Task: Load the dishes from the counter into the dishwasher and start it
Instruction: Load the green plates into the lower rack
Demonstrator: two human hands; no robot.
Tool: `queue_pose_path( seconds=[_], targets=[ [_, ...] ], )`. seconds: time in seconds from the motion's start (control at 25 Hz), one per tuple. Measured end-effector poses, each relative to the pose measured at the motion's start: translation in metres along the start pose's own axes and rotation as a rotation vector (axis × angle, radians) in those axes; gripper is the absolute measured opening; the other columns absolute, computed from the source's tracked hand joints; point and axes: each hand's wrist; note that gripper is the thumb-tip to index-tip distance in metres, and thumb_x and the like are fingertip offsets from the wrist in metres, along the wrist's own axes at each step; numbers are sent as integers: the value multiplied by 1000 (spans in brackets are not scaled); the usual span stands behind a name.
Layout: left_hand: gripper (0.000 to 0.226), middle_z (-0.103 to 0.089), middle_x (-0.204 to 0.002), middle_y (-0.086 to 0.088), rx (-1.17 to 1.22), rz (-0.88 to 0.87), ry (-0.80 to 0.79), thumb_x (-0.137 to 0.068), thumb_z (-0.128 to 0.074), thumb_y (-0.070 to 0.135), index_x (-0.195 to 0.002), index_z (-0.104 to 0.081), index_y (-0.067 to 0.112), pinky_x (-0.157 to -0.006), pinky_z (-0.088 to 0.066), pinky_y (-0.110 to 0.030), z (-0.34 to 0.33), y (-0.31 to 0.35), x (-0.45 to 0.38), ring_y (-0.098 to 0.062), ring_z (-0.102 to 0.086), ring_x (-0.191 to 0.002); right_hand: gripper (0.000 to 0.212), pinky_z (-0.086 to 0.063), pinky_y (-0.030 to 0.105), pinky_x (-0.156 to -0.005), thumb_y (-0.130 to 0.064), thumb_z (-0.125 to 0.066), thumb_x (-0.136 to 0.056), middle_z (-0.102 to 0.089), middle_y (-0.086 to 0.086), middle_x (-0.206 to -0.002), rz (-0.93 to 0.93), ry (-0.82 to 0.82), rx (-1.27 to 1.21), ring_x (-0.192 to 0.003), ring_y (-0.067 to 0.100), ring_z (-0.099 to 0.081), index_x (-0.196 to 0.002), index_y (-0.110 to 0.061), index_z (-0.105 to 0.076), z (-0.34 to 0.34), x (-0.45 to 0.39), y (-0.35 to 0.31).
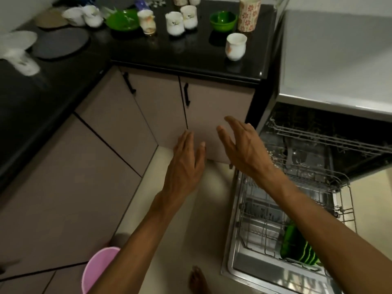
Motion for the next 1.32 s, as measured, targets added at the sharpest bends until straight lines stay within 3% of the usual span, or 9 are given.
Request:
queue_pose_path(
  seconds=[0.28, 0.56, 0.88, 1.04, 1.32],
  targets=[
    [70, -12, -163, 3, 76, 40, 57, -97, -24, 56, -156, -15, 19, -114, -8, -20, 93, 21, 26, -8, -8, -149, 57, -34, 49, -112, -51, -34, -101, -59, 14, -131, 54, 68, -17, -124, 26, -52, -142, -12, -42, 34, -19, -83],
    [66, -13, -163, 1, 138, 28, 99, -100, -28, 51, -156, -14, 19, -116, -11, -22, 146, 37, 17, -9, -10, -148, 61, -37, 49, -111, -53, -31, -100, -50, 11, -144, 77, 116, -68, -134, 24, -44, -144, -13, -41, 55, -37, -125],
    [63, -15, -162, 1, 149, 21, 162, -101, -32, 49, -154, -15, 22, -111, -11, -20, 191, 18, -53, -10, -12, -148, 71, -19, 39, -118, -59, -24, -93, -45, 9, -148, 174, 73, -27, -138, 22, -39, -145, -13, -39, 45, -109, -167],
    [72, -22, -161, -2, 223, 46, 192, -94, -30, 58, -154, -20, 19, -120, -22, -40, 210, 9, -105, -15, -20, -147, 60, -17, 35, -117, -50, -35, -99, -46, 9, -147, 182, 48, -13, -137, 21, -39, -145, -13, -39, 34, -165, -173],
    [62, -26, -159, -2, 330, 124, 278, -100, -36, 48, -153, -23, 19, -120, -25, -42, 227, -15, -172, -14, -23, -147, 60, -21, 38, -120, -51, -34, -99, -46, 8, -148, 180, -48, -63, -138, 22, -39, -145, -14, -40, 3, -248, -184]
  ],
)
Point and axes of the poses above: each hand's wrist, its own x-axis away from the middle knuckle, its own z-axis out of the back of the hand, y = z × x
